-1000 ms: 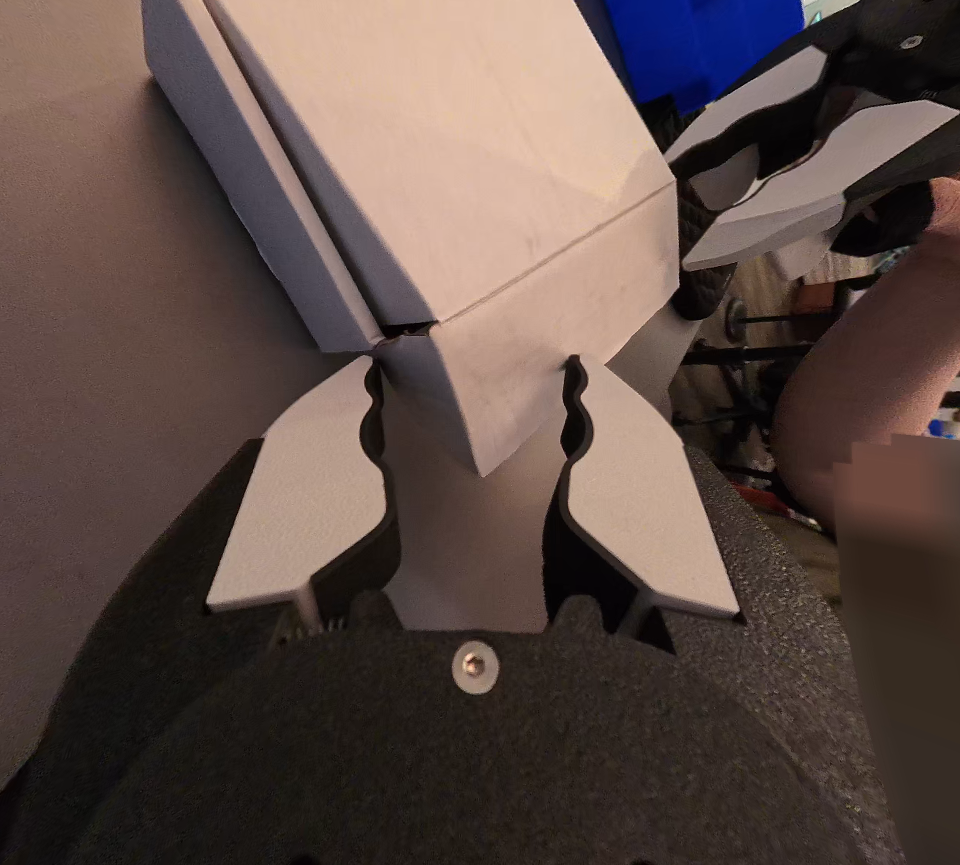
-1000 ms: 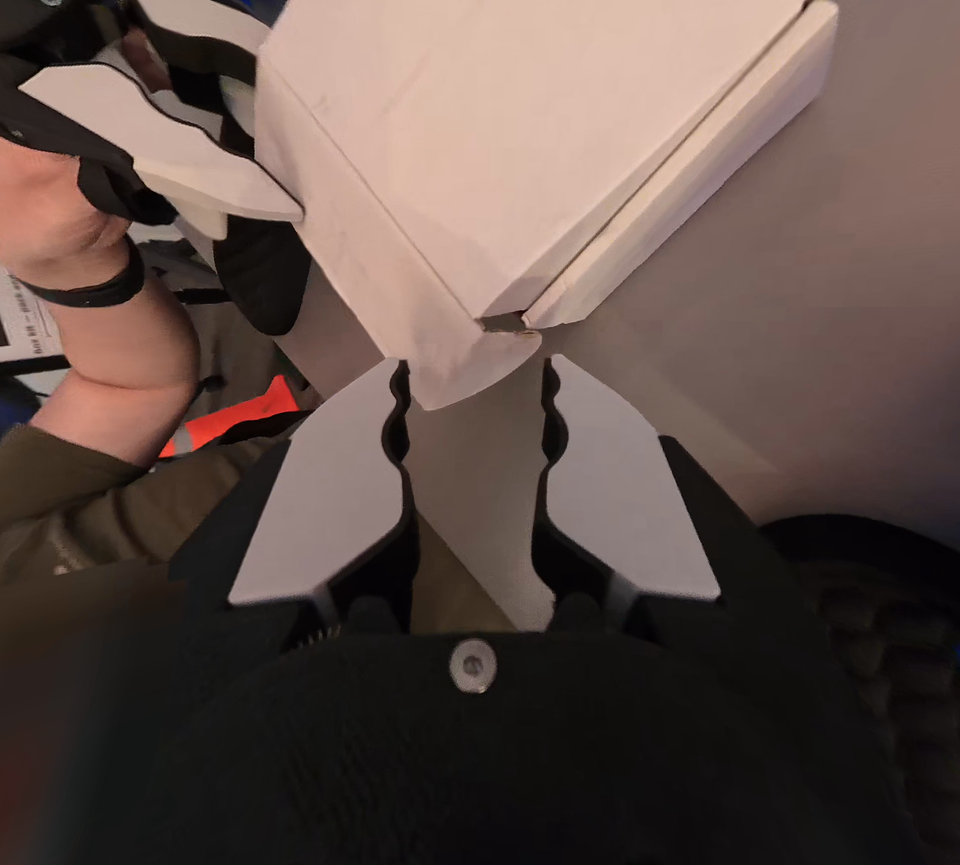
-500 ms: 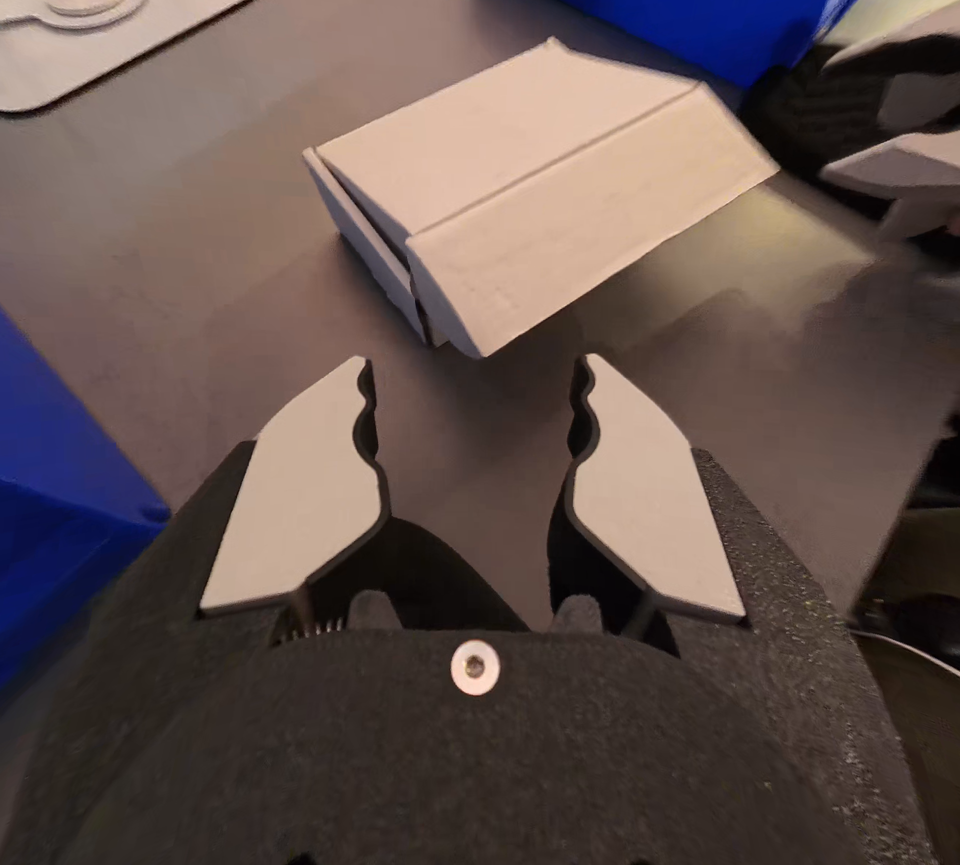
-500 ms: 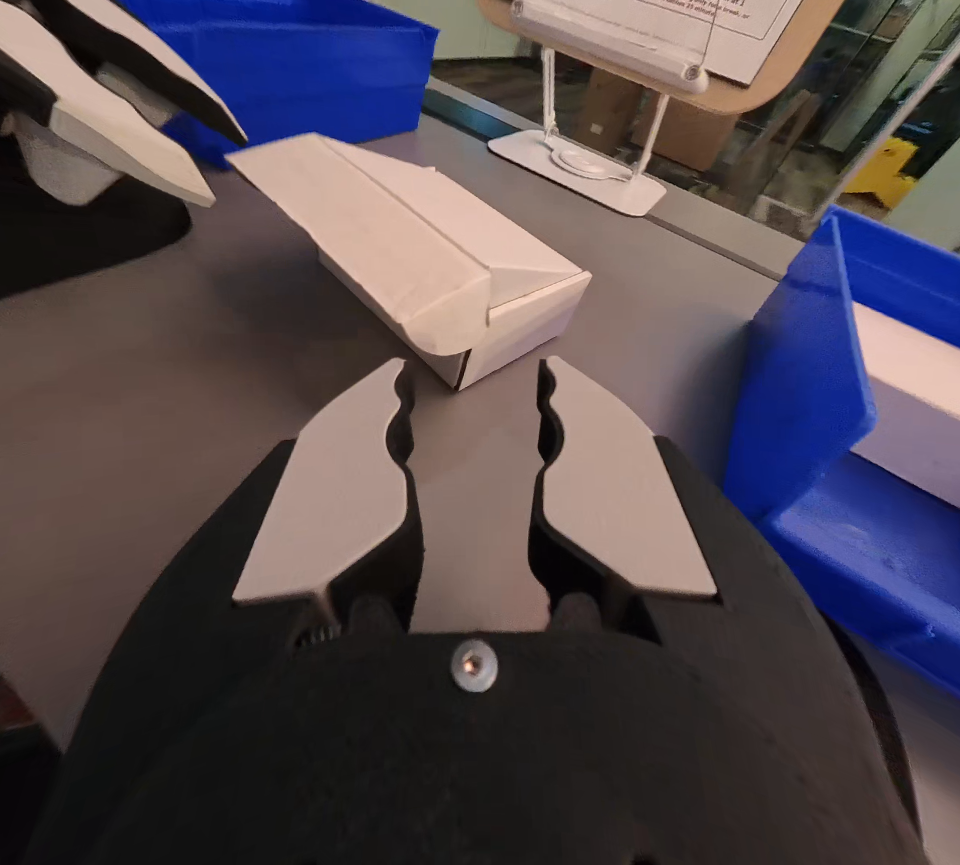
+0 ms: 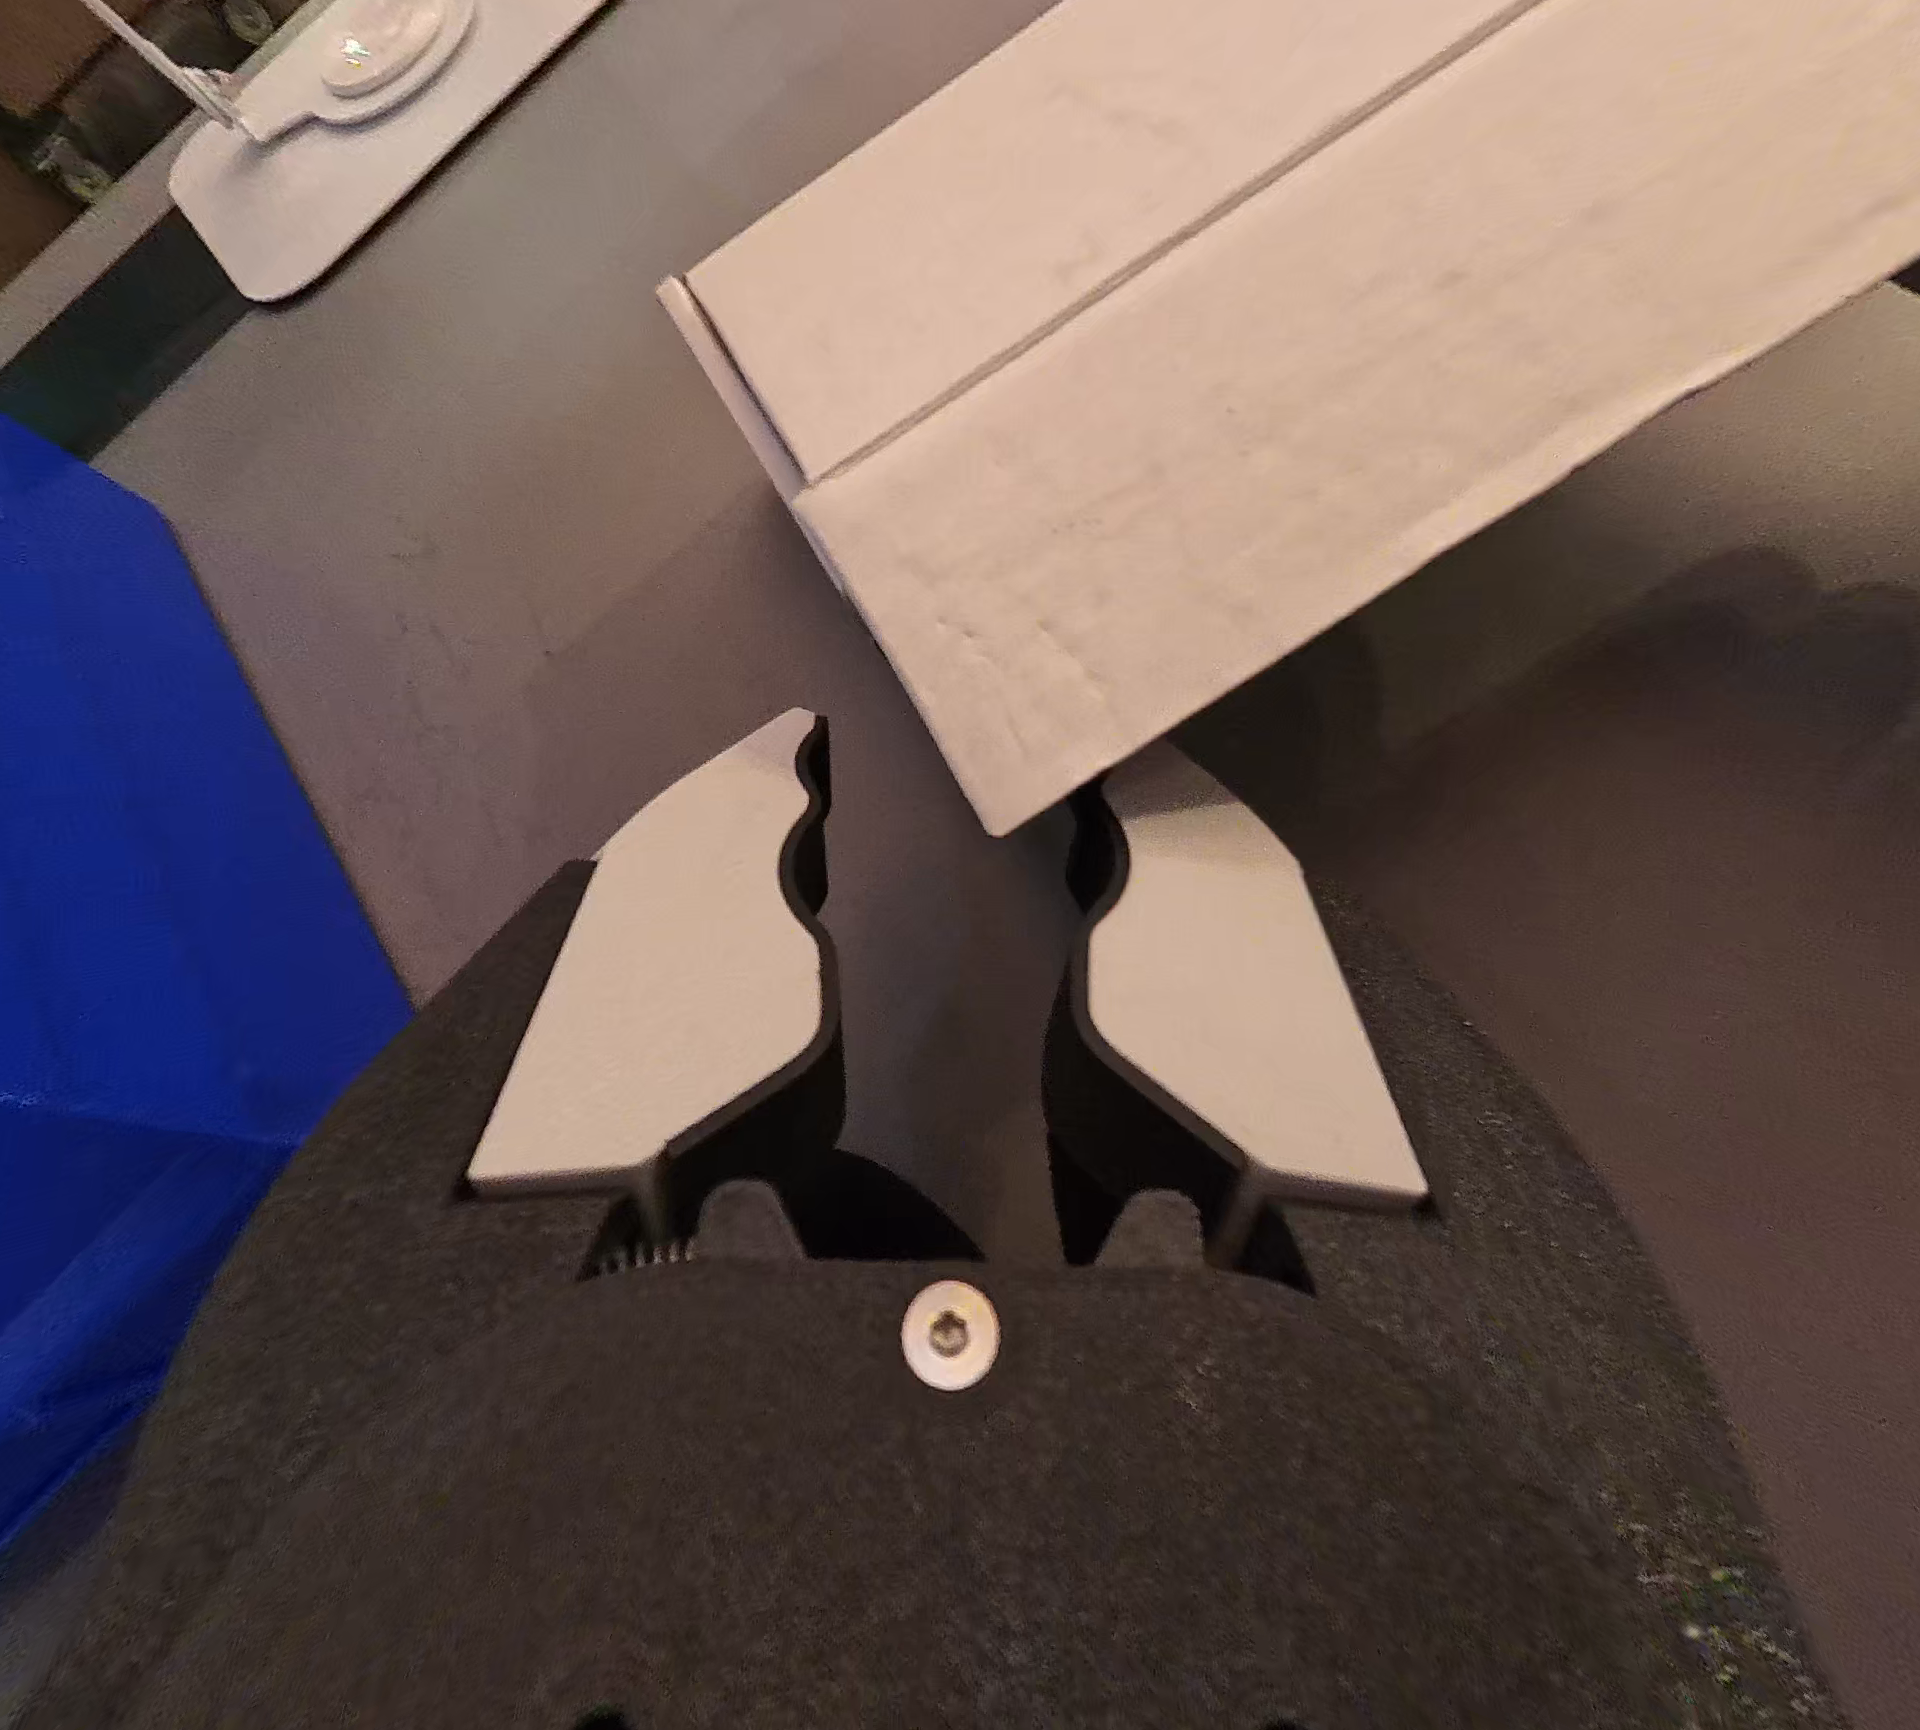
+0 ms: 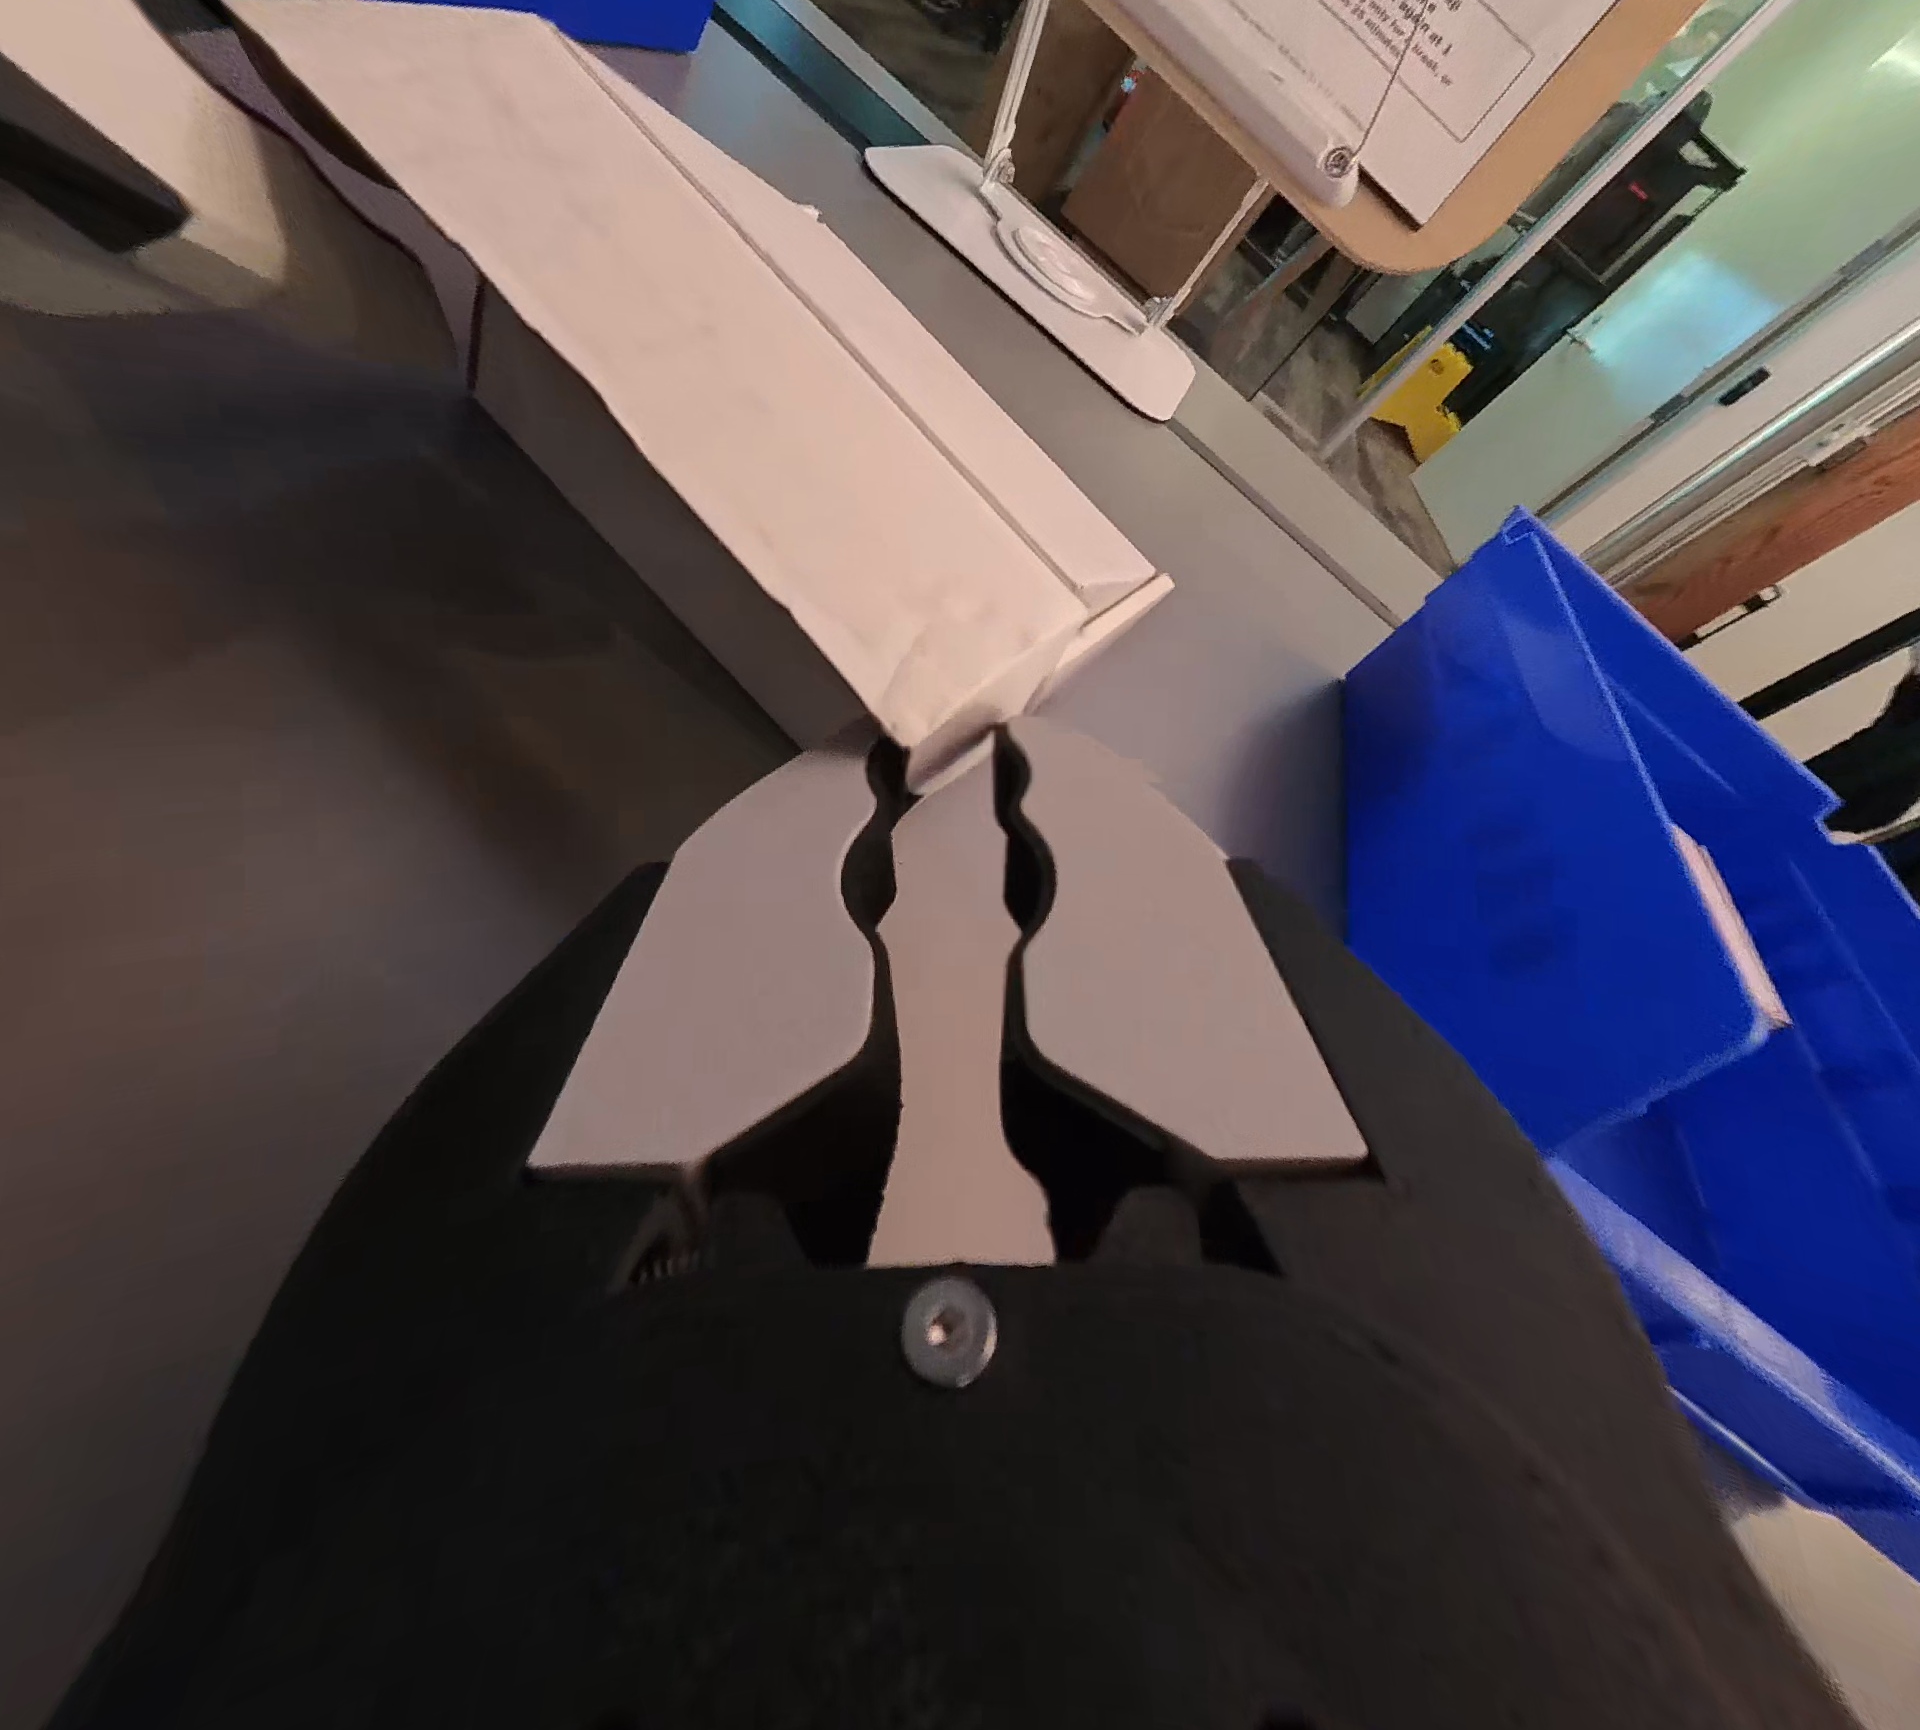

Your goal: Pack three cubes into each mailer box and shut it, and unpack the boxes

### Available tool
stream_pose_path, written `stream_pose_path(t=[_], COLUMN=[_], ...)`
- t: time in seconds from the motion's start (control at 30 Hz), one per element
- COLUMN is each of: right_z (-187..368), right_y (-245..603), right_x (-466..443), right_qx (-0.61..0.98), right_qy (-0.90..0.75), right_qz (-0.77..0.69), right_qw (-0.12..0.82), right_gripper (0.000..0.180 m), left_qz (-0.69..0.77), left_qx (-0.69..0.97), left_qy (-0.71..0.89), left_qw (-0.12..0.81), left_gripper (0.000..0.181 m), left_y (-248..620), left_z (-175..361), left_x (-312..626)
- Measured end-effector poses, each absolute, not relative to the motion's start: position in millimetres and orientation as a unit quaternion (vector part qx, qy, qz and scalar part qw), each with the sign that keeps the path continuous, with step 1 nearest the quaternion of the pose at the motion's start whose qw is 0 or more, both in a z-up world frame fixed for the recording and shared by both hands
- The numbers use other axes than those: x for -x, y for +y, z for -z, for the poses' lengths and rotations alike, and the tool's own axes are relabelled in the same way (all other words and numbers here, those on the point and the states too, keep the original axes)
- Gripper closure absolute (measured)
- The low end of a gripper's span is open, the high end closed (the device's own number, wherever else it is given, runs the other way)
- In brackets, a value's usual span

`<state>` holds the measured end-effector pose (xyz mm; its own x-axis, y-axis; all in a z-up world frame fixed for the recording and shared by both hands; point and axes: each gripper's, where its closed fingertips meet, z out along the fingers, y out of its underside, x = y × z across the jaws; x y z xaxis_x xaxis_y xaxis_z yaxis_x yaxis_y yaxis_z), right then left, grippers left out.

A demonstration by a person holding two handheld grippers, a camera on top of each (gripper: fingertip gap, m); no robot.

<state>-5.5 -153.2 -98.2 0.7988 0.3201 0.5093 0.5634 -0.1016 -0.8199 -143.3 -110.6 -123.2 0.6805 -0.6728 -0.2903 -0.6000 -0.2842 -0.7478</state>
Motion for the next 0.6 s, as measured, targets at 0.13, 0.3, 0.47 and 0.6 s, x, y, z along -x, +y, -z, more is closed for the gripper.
stream_pose_path(t=[0.13,0.3,0.47,0.6], right_z=[95,98,106,111], right_y=[-154,-158,-160,-157], right_x=[5,6,7,4], right_qx=[0.736,0.756,0.779,0.781], right_qy=[-0.289,-0.281,-0.287,-0.301], right_qz=[0.097,0.074,0.068,0.083], right_qw=[0.604,0.587,0.553,0.541], right_gripper=[0.166,0.167,0.167,0.167], left_qz=[0.043,0.01,0.034,0.014], left_qx=[0.775,0.778,0.805,0.802], left_qy=[0.406,0.415,0.4,0.412], left_qw=[0.482,0.472,0.436,0.433], left_gripper=[0.163,0.169,0.17,0.17], left_y=[-114,-117,-122,-122], left_z=[108,112,121,125], left_x=[136,138,139,139])
